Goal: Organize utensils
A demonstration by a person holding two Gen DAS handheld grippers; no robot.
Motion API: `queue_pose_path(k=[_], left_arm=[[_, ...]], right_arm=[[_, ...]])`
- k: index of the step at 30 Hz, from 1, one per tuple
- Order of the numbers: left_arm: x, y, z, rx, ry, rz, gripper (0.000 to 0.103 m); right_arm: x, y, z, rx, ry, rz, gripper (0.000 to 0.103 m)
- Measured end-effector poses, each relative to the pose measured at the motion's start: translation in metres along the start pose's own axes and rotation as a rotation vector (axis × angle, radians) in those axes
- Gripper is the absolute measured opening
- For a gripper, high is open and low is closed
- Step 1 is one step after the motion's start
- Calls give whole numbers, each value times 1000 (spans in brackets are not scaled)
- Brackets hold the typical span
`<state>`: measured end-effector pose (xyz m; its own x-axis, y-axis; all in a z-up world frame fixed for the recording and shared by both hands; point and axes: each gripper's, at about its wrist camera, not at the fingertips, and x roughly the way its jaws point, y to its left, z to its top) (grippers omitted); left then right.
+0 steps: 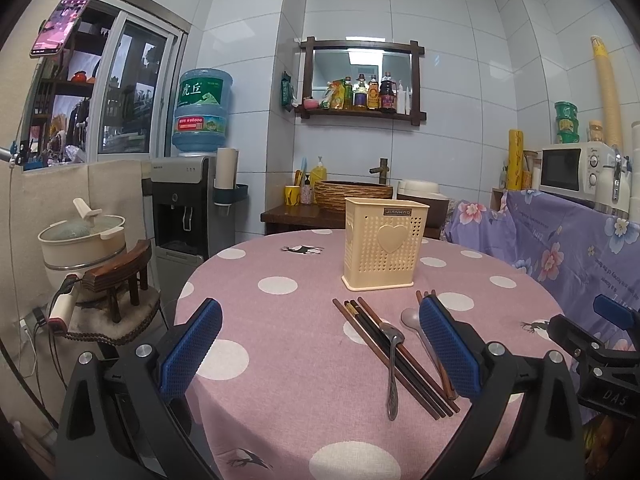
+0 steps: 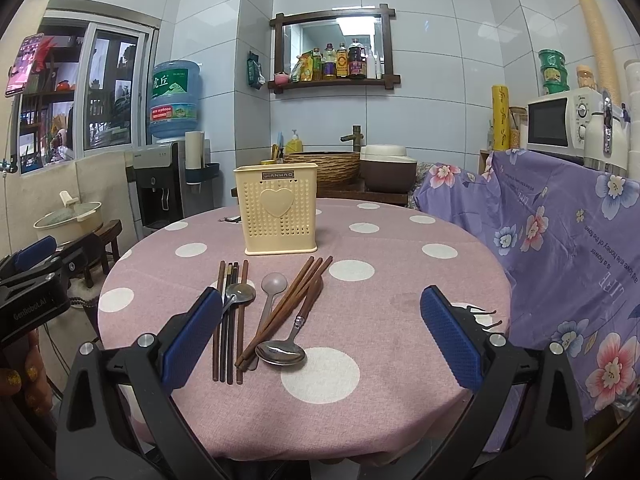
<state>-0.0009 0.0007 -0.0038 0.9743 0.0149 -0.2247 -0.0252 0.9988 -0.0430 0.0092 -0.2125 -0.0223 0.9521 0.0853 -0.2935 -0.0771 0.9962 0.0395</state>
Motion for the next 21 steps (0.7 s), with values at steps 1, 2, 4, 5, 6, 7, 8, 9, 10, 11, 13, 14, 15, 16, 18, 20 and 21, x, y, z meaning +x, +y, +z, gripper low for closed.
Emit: queue_pose_path(k=[1, 2, 4, 5, 6, 7, 8, 9, 10, 11, 13, 14, 15, 16, 18, 20, 21], left_arm=[[2, -1, 1, 0, 1, 1, 98], [2, -1, 0, -1, 2, 2, 98], [2, -1, 0, -1, 3, 3, 98], [3, -1, -1, -1, 4, 4, 98], [3, -2, -1, 0, 5, 3, 98], [3, -2, -1, 0, 5, 2, 98], [3, -3, -2, 1, 5, 3, 98], [2, -3, -2, 1, 5, 2, 98], [2, -3, -2, 2, 5, 2, 98], [2, -3, -1, 3, 5, 0, 98], [3, 0, 0, 0, 5, 2, 98], [3, 0, 0, 0, 6, 2, 98], [3, 1, 0, -1, 7, 3, 98], [3, 1, 0, -1, 9, 3, 98], [3, 2, -1, -2, 12, 4, 98], [4, 0, 0, -1, 13, 6, 98], [4, 0, 0, -2, 15, 7, 98]], right_arm=[[0, -1, 0, 0, -1, 0, 98], [0, 0, 0, -1, -1, 0, 98], [0, 0, 0, 2, 0, 1, 98], [0, 0, 0, 2, 0, 0, 98], [0, 0, 0, 2, 0, -1, 98], [0, 0, 0, 1, 0, -1, 98], [0, 0, 0, 2, 0, -1, 98], [0, 0, 0, 2, 0, -1, 98], [0, 0, 0, 2, 1, 0, 98], [0, 0, 0, 1, 1, 0, 98], [1, -2, 1, 2, 1, -1, 98], [1, -2, 1, 3, 2, 0, 98], [1, -2, 1, 3, 1, 0, 98], [1, -2, 1, 2, 1, -1, 98], [1, -2, 1, 3, 2, 0, 98], [2, -2, 1, 5, 4, 0, 98], [2, -2, 1, 5, 5, 0, 98]])
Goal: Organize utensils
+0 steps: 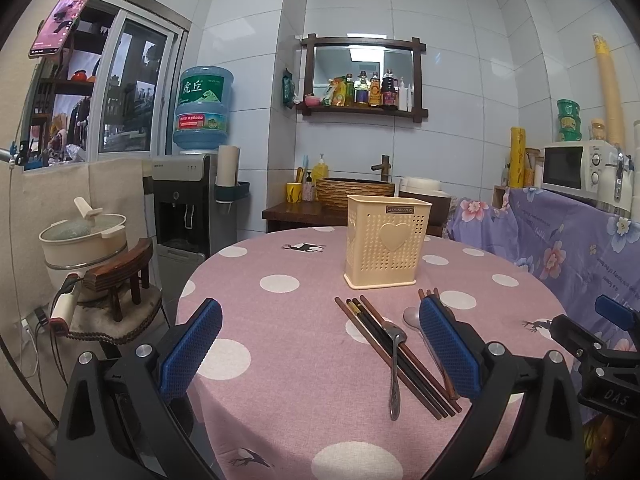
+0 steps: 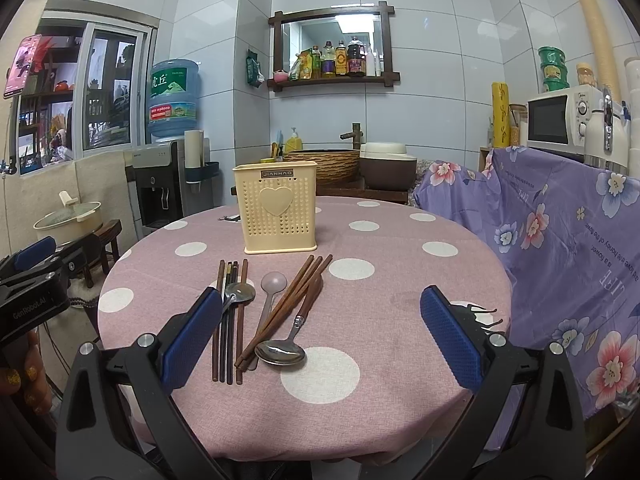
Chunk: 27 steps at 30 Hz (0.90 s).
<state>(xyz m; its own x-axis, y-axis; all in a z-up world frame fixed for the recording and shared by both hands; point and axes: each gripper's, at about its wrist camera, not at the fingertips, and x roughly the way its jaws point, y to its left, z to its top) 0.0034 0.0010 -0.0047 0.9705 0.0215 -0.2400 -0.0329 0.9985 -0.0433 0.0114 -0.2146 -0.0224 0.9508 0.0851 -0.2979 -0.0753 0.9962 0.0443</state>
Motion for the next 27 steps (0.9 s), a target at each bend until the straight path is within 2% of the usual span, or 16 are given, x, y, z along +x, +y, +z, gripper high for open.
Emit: queue_pose_path(k=[27], left_arm=[[2, -1, -2, 4, 30, 2, 98]], right_arm=[[4, -1, -2, 6, 16, -5, 98]])
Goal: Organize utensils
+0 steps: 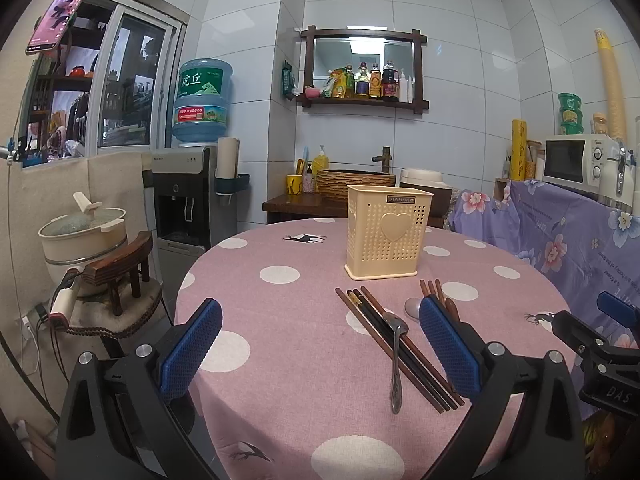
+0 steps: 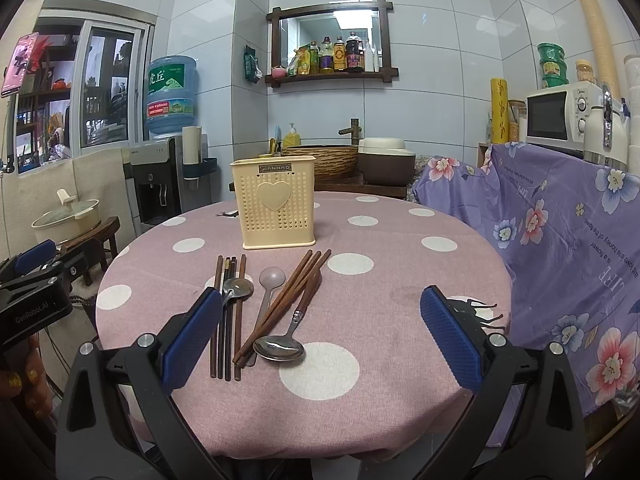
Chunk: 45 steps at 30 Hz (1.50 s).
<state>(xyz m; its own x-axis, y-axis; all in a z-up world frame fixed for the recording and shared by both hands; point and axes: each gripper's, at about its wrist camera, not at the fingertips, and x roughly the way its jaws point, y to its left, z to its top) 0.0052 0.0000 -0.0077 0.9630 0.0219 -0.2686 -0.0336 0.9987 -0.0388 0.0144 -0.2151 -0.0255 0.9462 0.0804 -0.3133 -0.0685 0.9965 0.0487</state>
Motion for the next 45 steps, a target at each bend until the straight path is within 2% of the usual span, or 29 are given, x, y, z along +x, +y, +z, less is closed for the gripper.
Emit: queue_pose_path(k=[12, 16, 21, 28, 31, 34, 36, 40, 45], left_arm=[[4, 3, -4, 1, 15, 10, 98], [12, 6, -7, 10, 50, 30, 98], [33, 13, -13, 19, 148, 47, 98], [64, 10, -7, 73, 227, 42, 97], [80, 5, -5, 96, 269, 20, 90], [94, 0, -5, 109, 311, -4, 84], [102, -3, -5, 113, 329, -17, 83], [116, -3, -6, 108, 367, -36, 80], [132, 3, -10, 84, 432, -52, 80]], right_arm=[[4, 1, -4, -8, 20, -9, 98], [12, -3, -4, -8, 52, -21, 98], [33, -15, -9, -8, 122, -45, 98], [82, -30, -3, 22, 272, -30, 98], [102, -31, 4, 30, 317, -9, 96], [121, -28, 9, 38, 367, 3, 84], [137, -26, 12, 52, 412, 18, 75], [165, -19, 13, 79, 491, 49, 63], [192, -14, 11, 102, 552, 46, 47]])
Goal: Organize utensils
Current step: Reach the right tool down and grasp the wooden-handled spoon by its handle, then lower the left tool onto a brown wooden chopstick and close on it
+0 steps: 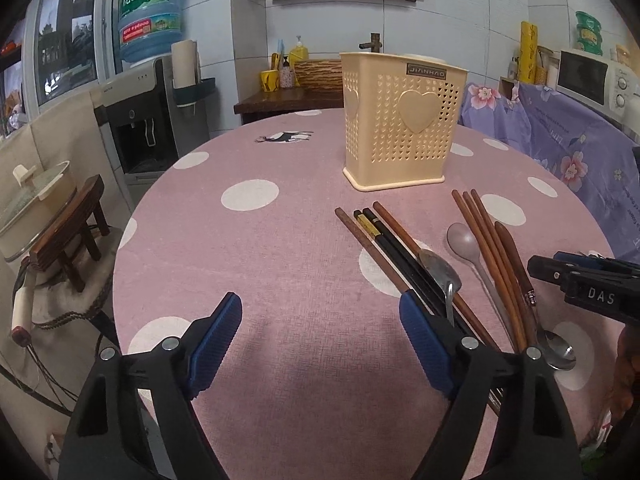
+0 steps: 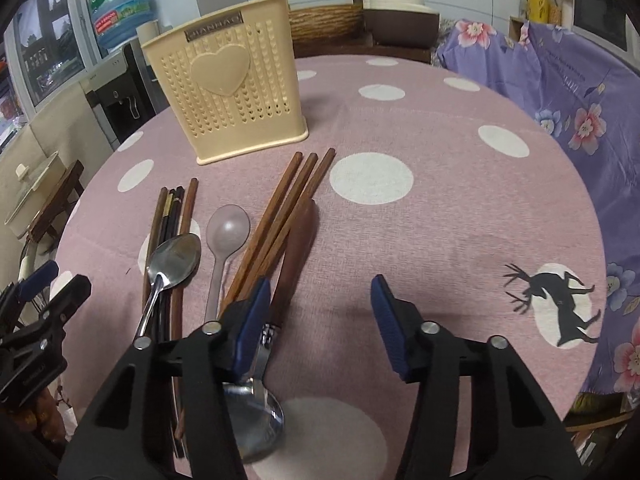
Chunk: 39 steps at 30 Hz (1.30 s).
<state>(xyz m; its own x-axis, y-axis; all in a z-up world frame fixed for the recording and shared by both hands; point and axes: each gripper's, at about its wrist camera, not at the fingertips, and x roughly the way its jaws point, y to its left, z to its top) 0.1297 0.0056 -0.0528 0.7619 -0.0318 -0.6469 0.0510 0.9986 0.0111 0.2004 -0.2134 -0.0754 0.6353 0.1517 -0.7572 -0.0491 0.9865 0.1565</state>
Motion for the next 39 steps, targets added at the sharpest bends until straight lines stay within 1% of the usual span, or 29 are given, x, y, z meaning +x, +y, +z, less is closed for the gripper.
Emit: queue_pose_path(k=[2, 4, 7, 10, 12, 14, 17, 21, 24, 26, 29, 31, 34, 37, 39], left_arm=[[5, 4, 1, -16, 20, -13, 79], [8, 7, 2, -29, 30, -23, 77], [11, 9, 4, -38, 43, -37, 75], [17, 8, 5, -40, 62, -53, 70], [22, 10, 6, -66, 85, -77, 67], [28, 13, 8, -93, 111, -100, 64], [32, 13, 12, -104, 123, -106, 62], [40, 9, 22, -83, 129, -97, 58], [49, 9, 29, -100, 155, -118, 55], [56, 7, 36, -108, 173, -127, 52], [63, -1, 44, -98, 188, -125, 47], [69, -7, 47, -95, 208, -126, 42], [78, -14, 49, -87, 239, -99, 33], [79, -18, 49, -78, 242, -75, 32], [78, -21, 50, -75, 247, -69, 28]], right_arm=[[7, 0, 4, 19, 27, 10, 43], [11, 2, 6, 20, 36, 14, 41], [16, 11, 7, -9, 45, -8, 37], [20, 16, 10, -24, 44, -31, 32], [22, 16, 13, -26, 45, -38, 27], [27, 18, 18, -31, 43, -51, 25], [33, 17, 26, -28, 40, -54, 20], [38, 15, 32, -25, 40, -39, 18], [37, 9, 32, -24, 39, -16, 16], [35, 3, 30, -20, 35, -26, 16], [32, -5, 28, -11, 31, -22, 16], [31, -7, 26, -14, 26, -23, 16], [30, -7, 25, -15, 19, -21, 17], [30, -7, 23, -18, 13, -19, 17], [30, -7, 23, -20, 11, -17, 17]])
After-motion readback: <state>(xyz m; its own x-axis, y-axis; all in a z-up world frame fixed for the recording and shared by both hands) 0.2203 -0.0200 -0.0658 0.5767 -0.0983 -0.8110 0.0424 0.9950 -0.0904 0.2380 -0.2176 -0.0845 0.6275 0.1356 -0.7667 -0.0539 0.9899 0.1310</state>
